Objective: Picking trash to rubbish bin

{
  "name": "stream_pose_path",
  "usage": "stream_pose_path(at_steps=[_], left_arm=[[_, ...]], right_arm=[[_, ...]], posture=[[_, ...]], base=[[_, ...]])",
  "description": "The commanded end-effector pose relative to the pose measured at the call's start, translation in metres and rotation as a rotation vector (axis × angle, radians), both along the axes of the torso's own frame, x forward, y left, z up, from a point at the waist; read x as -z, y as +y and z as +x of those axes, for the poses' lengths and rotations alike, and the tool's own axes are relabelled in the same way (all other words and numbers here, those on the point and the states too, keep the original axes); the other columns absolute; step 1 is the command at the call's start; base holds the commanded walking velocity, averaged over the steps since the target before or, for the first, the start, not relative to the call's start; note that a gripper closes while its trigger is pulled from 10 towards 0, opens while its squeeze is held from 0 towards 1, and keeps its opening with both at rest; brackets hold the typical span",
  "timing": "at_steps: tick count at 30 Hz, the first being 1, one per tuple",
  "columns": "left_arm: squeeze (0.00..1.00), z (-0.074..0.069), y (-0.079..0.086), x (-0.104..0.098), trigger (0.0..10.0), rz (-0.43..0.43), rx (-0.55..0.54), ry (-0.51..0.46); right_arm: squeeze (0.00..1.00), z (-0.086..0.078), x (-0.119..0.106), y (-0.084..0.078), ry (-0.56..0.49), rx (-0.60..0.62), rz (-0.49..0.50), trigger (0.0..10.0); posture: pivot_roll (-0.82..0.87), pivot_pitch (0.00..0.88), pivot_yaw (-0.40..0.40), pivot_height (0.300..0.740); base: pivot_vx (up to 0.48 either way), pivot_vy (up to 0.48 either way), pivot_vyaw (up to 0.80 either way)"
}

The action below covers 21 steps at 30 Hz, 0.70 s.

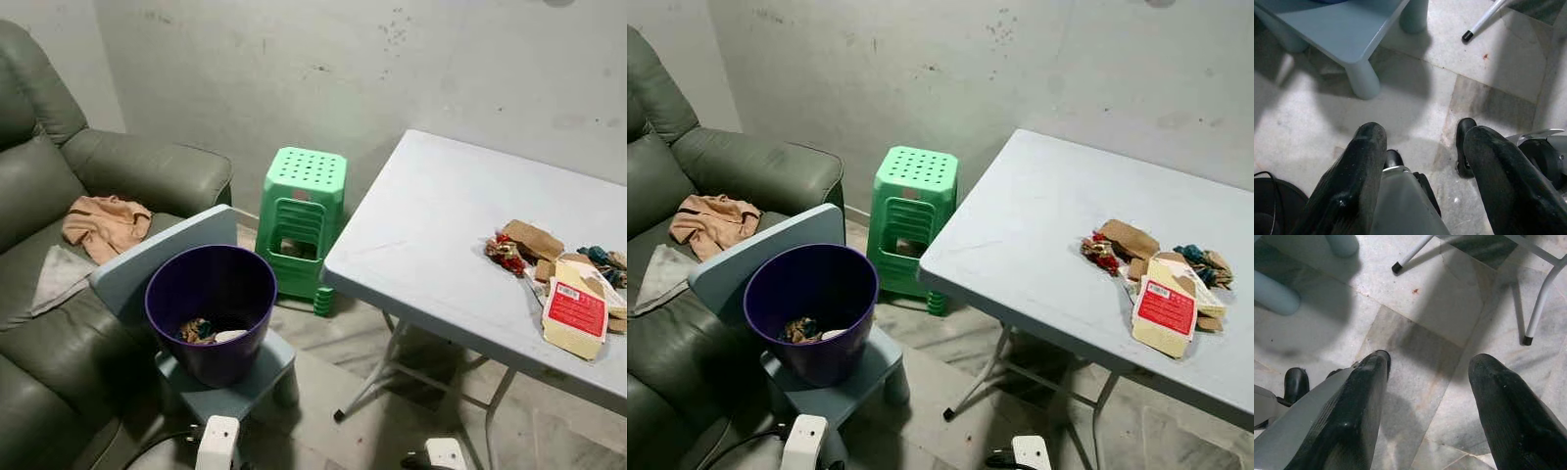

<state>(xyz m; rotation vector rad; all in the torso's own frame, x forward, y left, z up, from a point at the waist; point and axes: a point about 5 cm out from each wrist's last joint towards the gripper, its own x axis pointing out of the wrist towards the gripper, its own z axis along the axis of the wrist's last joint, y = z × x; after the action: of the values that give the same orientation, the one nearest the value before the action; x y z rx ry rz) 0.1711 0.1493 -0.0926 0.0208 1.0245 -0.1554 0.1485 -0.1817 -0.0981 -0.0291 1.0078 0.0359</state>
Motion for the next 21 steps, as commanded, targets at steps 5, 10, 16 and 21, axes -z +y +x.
stream_pose_path(at_steps=[5, 10, 16, 21], left_arm=[[0.00, 0.0024, -0.0021, -0.0011, 10.0, -0.006, 0.006, -0.006], [0.00, 0.0020, -0.0025, -0.0009, 10.0, -0.008, 0.007, -0.004], [0.00, 0.0017, -0.0032, -0.0008, 10.0, -0.011, 0.011, -0.004], [0.00, 0.0020, -0.0030, -0.0009, 10.0, -0.013, 0.010, -0.004]], right_arm=[[0.00, 0.0011, -0.0006, -0.0038, 0.002, 0.023, -0.003, 10.0], [0.00, 0.0002, -0.0004, -0.0043, 0.002, 0.031, 0.001, 10.0], [0.00, 0.0001, -0.0003, -0.0042, 0.003, 0.040, 0.007, 10.0], [0.00, 0.0002, -0.0004, -0.0042, 0.001, 0.046, 0.011, 10.0]], posture=[[0.03, 0.000, -0.094, 0.740], [0.03, 0.000, -0.093, 0.740], [0.02, 0.000, -0.089, 0.740], [0.02, 0.000, -0.087, 0.740]], base=[[0.000, 0.000, -0.58], [0.000, 0.000, -0.73], [0.000, 0.000, -0.72], [0.000, 0.000, -0.72]])
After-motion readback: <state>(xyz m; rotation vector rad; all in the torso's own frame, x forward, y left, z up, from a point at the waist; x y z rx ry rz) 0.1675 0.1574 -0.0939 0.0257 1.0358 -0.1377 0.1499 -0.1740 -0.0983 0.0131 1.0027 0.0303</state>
